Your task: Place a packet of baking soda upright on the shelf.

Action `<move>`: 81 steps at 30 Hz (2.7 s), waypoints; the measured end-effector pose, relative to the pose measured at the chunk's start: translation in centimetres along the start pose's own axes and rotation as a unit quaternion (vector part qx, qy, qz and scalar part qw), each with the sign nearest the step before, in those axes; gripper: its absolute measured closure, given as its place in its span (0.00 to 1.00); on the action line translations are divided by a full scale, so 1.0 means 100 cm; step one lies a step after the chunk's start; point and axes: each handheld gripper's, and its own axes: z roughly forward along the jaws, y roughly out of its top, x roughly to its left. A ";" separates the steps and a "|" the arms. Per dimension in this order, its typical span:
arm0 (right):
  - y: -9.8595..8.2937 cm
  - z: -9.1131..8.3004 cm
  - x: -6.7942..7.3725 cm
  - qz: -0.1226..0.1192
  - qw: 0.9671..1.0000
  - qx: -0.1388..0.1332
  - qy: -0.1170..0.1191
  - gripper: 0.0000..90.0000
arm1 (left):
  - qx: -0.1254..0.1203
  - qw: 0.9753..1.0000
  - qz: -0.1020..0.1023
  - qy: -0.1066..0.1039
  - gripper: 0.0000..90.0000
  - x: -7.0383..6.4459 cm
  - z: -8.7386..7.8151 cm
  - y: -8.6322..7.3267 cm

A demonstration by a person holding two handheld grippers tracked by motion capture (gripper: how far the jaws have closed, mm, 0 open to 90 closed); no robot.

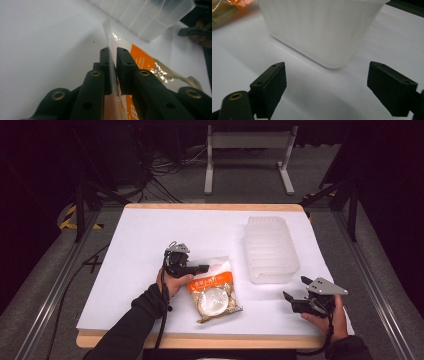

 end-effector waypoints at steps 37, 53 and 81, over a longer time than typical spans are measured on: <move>-0.002 -0.007 -0.008 0.037 0.999 -0.029 0.004 0.17 | -0.119 0.980 0.158 -0.033 1.00 -0.081 -0.031 0.067; -0.002 -0.006 -0.009 0.038 0.999 -0.029 0.005 0.17 | -0.173 0.965 0.184 -0.069 1.00 -0.088 -0.009 0.118; -0.004 -0.009 -0.013 0.047 0.998 -0.038 0.015 0.16 | -0.187 0.956 0.189 -0.122 1.00 -0.127 0.102 0.158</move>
